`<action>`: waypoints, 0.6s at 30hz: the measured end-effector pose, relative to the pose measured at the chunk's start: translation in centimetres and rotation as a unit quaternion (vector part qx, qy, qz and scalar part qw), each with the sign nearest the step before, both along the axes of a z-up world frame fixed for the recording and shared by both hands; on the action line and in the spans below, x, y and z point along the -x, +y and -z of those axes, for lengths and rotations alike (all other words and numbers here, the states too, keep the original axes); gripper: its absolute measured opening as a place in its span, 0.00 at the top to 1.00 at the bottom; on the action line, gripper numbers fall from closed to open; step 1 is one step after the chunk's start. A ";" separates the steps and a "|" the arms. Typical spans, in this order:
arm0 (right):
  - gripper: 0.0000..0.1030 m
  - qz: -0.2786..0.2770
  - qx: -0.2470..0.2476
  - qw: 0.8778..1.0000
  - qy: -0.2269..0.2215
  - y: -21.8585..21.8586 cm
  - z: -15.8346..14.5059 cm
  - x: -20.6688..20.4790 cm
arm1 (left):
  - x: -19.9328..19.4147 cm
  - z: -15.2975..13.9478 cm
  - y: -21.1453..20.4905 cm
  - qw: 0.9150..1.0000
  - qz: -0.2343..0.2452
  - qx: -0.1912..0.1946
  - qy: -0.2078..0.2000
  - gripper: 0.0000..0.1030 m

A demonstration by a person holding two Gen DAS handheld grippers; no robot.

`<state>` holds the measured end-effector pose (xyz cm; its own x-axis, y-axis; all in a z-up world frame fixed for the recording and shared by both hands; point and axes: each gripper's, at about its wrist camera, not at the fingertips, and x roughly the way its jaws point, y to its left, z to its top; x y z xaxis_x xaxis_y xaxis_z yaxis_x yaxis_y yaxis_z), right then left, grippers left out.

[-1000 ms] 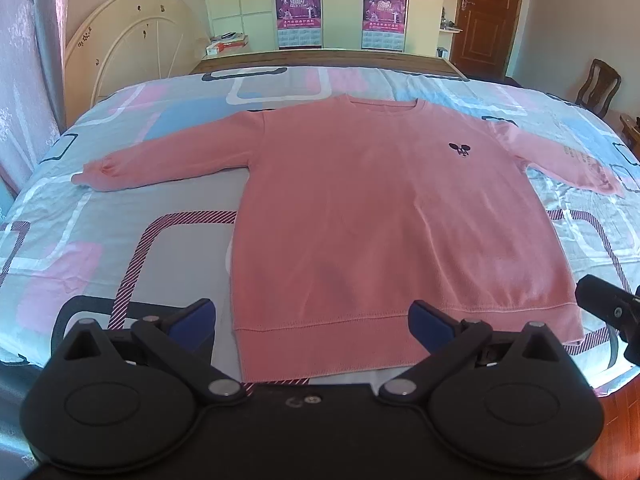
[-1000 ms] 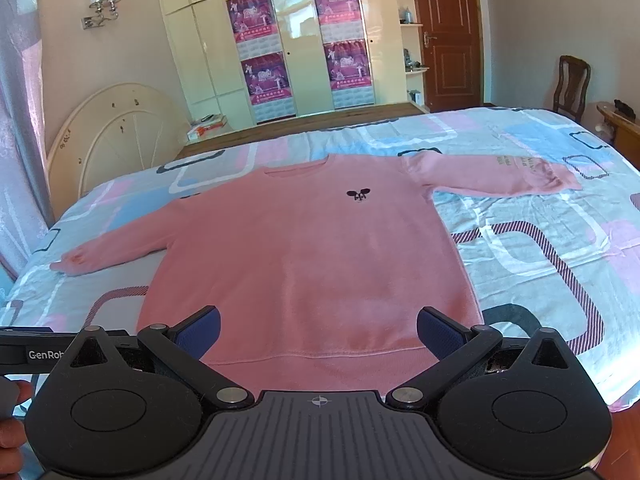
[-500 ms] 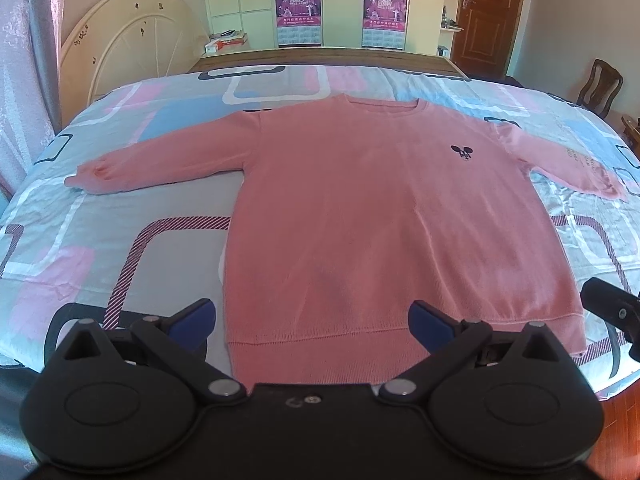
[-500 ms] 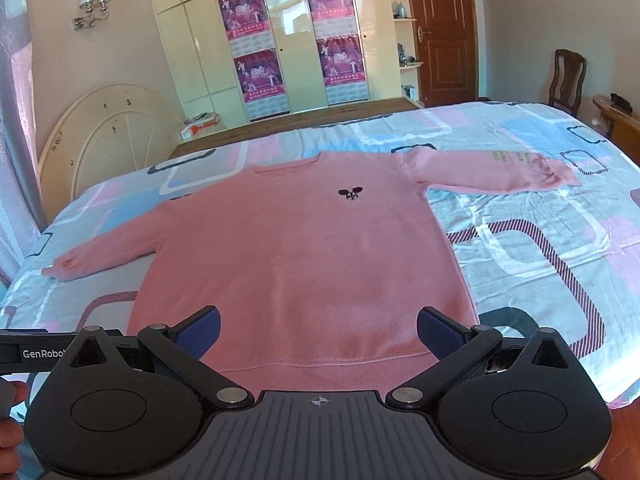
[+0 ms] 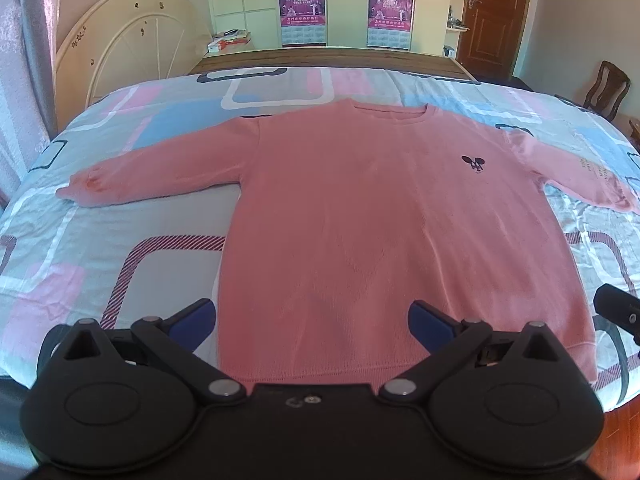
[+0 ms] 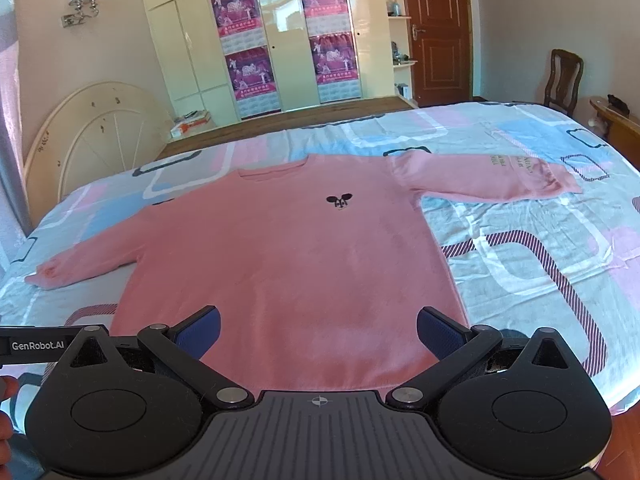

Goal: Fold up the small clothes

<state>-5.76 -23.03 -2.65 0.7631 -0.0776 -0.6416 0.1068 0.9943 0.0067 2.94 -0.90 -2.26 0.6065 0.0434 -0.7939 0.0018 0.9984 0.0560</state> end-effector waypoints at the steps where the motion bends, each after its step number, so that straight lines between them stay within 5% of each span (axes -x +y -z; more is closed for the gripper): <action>1: 0.00 0.001 0.000 1.000 0.001 -0.3 0.1 -0.4 | -0.4 0.1 -0.2 1.000 0.002 -0.004 -0.001 0.01; 18: 0.00 0.003 0.011 1.000 -0.002 -5.7 0.3 -8.5 | -9.0 1.7 -3.2 1.000 0.011 0.019 -0.002 0.01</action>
<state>2.77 -28.77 -2.96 0.7654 -0.0965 -0.6363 0.1123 0.9936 -0.0156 11.97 -4.06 -4.00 0.6105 -0.0007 -0.7920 0.0243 0.9995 0.0178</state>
